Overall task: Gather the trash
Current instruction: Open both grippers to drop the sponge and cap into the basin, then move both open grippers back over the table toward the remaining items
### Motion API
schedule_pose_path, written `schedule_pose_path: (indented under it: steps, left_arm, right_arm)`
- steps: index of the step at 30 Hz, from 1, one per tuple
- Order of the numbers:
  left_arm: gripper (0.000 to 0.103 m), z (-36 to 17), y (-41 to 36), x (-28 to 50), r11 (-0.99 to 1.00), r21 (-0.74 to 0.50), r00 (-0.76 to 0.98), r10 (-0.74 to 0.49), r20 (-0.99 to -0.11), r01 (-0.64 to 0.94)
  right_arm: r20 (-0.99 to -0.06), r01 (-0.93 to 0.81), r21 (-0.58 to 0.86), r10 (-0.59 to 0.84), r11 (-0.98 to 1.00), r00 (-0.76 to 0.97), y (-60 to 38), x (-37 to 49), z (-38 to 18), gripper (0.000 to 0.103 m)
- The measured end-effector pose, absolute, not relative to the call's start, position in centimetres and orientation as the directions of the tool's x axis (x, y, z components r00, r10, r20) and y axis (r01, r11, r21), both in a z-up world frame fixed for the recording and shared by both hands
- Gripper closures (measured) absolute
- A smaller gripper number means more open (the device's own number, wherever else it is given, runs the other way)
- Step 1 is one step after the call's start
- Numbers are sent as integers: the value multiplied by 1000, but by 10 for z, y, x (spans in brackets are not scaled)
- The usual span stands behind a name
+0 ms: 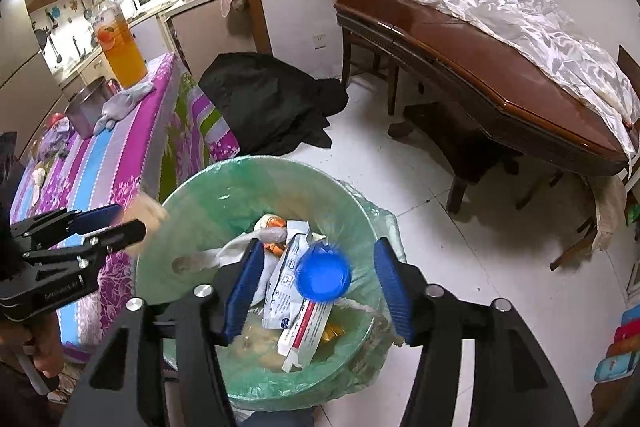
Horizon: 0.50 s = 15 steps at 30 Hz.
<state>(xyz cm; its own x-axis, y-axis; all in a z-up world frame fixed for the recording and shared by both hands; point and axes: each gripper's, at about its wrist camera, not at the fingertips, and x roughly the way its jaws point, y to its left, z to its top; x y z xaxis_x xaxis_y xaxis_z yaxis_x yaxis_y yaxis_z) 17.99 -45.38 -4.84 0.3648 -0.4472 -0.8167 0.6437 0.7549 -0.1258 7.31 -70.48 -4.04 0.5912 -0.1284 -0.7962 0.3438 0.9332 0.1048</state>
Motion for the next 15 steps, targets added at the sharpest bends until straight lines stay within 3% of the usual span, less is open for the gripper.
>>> schedule_pose_path:
  steps: [4,15]
  left_arm:
    - [48,-49,-452,182,758,-127,365,-446,-817,640]
    - [48,-49,-452,181,760,-124,370,-444,-816,638]
  right_arm:
    - [-792,344,112,-126,932,598,-705,72,-39,45]
    - [-793,343,117,-120,932,598,-707,70,-42,44]
